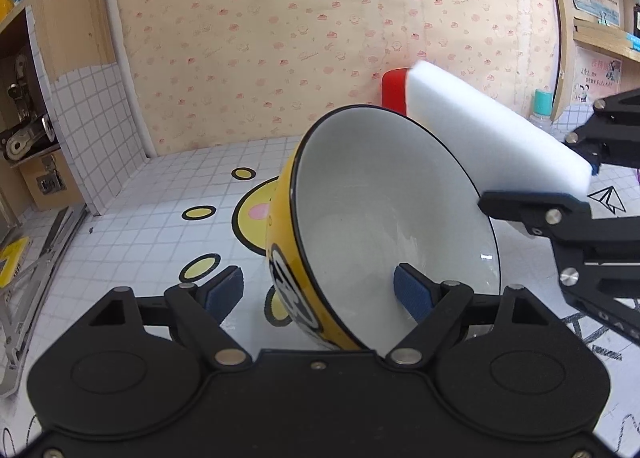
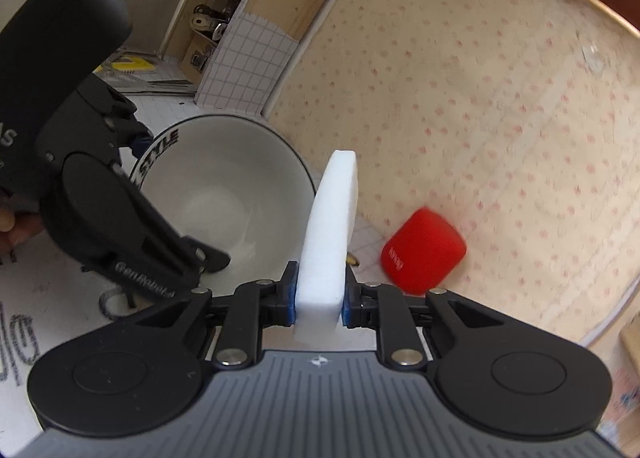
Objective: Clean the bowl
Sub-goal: 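Rub the sponge edge along the bowl's inner rim with the right gripper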
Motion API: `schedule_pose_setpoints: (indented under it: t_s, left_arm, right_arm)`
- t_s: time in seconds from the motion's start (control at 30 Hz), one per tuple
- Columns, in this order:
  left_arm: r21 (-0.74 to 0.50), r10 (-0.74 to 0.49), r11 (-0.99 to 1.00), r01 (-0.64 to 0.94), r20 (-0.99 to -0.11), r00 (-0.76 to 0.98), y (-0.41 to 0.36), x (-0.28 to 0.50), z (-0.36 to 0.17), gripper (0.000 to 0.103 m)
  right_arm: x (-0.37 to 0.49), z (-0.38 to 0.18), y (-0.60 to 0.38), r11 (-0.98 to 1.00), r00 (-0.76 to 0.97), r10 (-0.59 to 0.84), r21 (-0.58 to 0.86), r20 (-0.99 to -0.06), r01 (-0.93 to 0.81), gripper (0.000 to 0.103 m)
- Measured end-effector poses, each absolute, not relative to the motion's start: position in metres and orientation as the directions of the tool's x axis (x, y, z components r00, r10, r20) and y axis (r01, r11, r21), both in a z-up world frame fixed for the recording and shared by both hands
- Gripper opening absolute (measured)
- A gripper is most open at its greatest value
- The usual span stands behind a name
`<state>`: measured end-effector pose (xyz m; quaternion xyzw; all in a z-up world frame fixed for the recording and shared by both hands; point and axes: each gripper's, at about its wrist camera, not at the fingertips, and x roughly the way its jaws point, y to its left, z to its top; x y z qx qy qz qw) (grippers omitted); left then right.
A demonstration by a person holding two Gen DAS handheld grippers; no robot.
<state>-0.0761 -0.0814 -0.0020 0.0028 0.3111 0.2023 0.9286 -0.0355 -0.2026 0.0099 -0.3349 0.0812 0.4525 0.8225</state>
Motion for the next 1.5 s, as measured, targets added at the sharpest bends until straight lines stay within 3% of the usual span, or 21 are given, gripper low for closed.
schedule_pose_setpoints:
  t_s: [0.47, 0.87, 1.5]
  left_arm:
    - [0.252, 0.449, 0.894, -0.371, -0.519, 0.727, -0.080, -0.080, 0.008, 0.090]
    - [0.127, 0.401, 0.906, -0.404, -0.564, 0.722, -0.074, -0.092, -0.002, 0.087]
    - [0.104, 0.382, 0.911, -0.399, -0.574, 0.724, -0.078, -0.094, -0.006, 0.089]
  right_arm:
    - [-0.041, 0.011, -0.201, 0.355, 0.580, 0.696, -0.499, -0.423, -0.790, 0.022]
    - [-0.047, 0.019, -0.192, 0.320, 0.568, 0.714, -0.531, -0.409, -0.785, 0.022]
    - [-0.044, 0.023, -0.192, 0.353, 0.573, 0.713, -0.499, -0.405, -0.792, 0.023]
